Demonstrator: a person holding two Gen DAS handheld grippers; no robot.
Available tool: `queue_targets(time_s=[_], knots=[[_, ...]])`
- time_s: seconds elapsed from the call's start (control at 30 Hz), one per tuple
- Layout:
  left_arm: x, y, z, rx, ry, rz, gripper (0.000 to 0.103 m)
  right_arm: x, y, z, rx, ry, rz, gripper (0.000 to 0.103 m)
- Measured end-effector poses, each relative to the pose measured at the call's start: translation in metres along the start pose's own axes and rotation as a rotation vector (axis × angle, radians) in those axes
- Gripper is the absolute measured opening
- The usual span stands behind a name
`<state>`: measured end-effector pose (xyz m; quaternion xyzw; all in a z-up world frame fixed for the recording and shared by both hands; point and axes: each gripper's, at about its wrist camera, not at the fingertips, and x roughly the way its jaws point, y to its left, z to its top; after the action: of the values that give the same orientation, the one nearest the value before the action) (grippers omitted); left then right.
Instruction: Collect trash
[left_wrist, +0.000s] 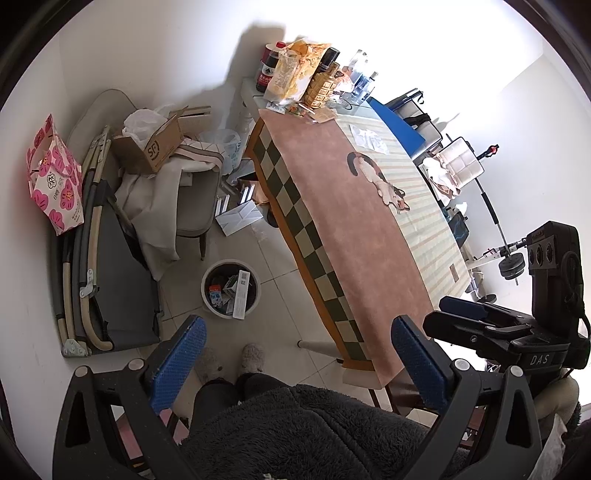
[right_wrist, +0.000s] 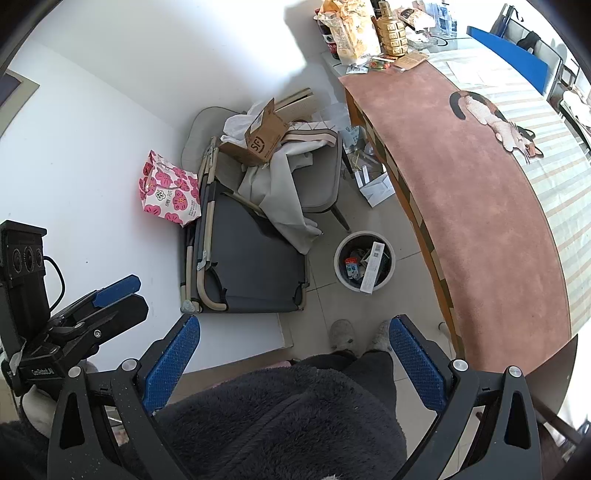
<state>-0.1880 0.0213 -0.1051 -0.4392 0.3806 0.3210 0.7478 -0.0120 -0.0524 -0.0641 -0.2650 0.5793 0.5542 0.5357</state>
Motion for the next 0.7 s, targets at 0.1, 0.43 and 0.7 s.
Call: queue_targets(time_s=[0.1, 0.43, 0.7], knots=[[-0.0013, 0.0006, 0.002, 0.001, -0.003, 0.0, 0.102, -0.0001, 0.0004, 0.0003, 0.0, -0.002, -0.001, 0.103], [-0.0029, 0.0007, 0.0051, 0.002, -0.01, -0.001, 0.102, -0.0015, 0.0012, 0.0009, 0.005, 0.0, 0.006, 0.103], [-0.0052, -0.0009, 0.0077, 0.003, -0.015, -0.001, 0.102, -0.003, 0.0038, 0.003, 0.006, -0.004, 0.007, 0.103]])
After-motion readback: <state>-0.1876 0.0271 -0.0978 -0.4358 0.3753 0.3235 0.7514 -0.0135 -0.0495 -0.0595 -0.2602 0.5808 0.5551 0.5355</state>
